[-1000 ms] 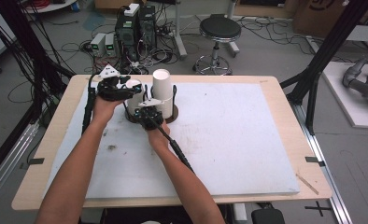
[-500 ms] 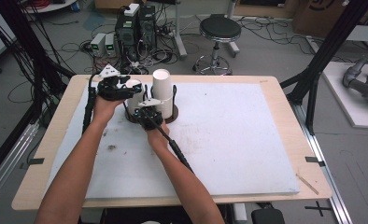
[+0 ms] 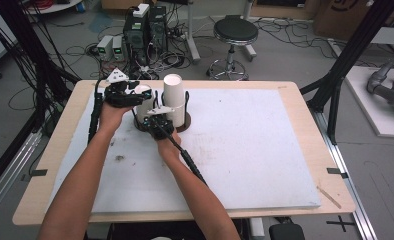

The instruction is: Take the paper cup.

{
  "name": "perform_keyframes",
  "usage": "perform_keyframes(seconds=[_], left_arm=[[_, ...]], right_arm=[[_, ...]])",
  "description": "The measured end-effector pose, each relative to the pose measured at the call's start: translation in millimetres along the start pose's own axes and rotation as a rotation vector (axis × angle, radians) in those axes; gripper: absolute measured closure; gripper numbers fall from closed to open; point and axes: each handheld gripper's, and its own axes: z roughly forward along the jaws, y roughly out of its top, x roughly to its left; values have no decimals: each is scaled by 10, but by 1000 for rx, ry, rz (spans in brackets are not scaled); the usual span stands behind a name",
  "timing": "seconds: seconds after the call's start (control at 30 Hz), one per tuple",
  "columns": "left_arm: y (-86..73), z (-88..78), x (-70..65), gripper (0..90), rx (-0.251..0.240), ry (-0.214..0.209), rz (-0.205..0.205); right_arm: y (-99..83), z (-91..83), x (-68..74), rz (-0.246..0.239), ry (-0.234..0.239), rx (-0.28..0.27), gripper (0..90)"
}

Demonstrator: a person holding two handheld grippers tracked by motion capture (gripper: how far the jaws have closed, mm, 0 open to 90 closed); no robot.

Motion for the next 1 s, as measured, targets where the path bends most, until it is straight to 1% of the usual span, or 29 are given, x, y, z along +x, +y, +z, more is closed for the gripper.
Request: perform_keyframes(seconds=[0.2,0.23,0.27,0.33,0.43,0.5,0.53,0.6,0.67,0.7,1.0], left_arm=[[10,-16,3,366,5,-4,-2],[11,-19,6,366,4,-4,-7],[12,-23,8,366,3,-5,-7],[16,-36,16,366,1,-4,-11],[8,-36,31,366,1,-1,-28],[11,-23,21,365,4,4,-25],[11,-18,14,365,4,5,-21],[17,-9,-4,365,7,7,-12],[22,-8,-10,366,9,7,-8],[24,-12,-12,366,10,8,-9],[30,-31,-7,366,15,7,-14]], right_arm=[[-4,4,5,15,6,5,900],[-8,7,7,14,4,10,900],[-20,21,4,9,-8,21,900],[-35,38,-11,26,-10,29,900],[-32,36,-9,21,-2,26,900],[-21,25,0,13,2,4,900],[-10,15,9,19,8,-11,900],[2,4,11,22,0,-24,900],[7,4,-5,45,3,-18,900],[9,4,-4,49,2,-16,900],[17,8,6,56,-1,-11,900]])
